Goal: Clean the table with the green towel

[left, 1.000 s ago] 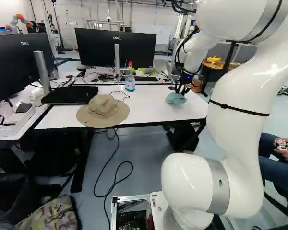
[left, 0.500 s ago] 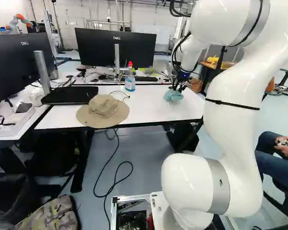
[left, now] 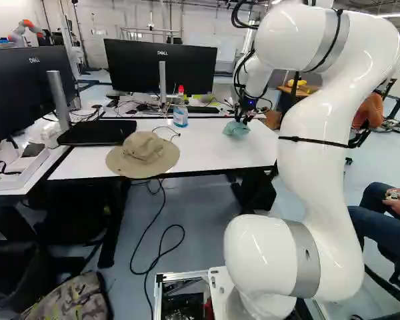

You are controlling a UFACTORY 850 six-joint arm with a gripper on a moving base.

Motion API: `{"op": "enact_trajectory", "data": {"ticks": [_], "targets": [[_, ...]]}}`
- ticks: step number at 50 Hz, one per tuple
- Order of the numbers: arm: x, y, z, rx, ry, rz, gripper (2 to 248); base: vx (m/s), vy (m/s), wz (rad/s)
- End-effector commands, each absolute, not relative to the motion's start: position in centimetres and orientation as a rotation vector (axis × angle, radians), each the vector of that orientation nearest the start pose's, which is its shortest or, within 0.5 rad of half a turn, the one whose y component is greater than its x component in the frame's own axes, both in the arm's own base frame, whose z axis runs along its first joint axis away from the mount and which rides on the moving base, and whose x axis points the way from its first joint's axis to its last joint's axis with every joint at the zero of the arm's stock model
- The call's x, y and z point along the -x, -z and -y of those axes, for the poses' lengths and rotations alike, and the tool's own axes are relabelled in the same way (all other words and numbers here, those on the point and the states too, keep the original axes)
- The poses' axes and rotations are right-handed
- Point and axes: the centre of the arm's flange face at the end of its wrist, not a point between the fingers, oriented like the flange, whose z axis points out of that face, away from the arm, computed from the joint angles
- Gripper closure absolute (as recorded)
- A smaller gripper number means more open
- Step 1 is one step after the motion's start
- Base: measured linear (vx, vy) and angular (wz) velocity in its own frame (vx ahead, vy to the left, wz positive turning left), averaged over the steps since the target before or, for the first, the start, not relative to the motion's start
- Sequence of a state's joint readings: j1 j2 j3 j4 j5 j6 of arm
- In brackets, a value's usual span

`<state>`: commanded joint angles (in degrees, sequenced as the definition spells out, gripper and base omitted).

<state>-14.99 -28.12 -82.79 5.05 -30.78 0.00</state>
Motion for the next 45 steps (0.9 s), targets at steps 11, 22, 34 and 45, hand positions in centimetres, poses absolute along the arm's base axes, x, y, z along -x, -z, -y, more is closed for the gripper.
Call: {"op": "enact_trajectory", "data": {"ticks": [11, 22, 34, 45], "targets": [[-65.3, -50.1, 15.6, 3.023, 0.676, -0.467, 202, 0.0, 0.0, 0.0], [-67.2, -50.0, 14.5, 3.02, 0.697, -0.431, 202, 0.0, 0.0, 0.0], [-69.1, -49.8, 12.9, 3.016, 0.718, -0.388, 202, 0.0, 0.0, 0.0], [-70.7, -49.7, 11.4, 3.01, 0.738, -0.349, 202, 0.0, 0.0, 0.0]]}}
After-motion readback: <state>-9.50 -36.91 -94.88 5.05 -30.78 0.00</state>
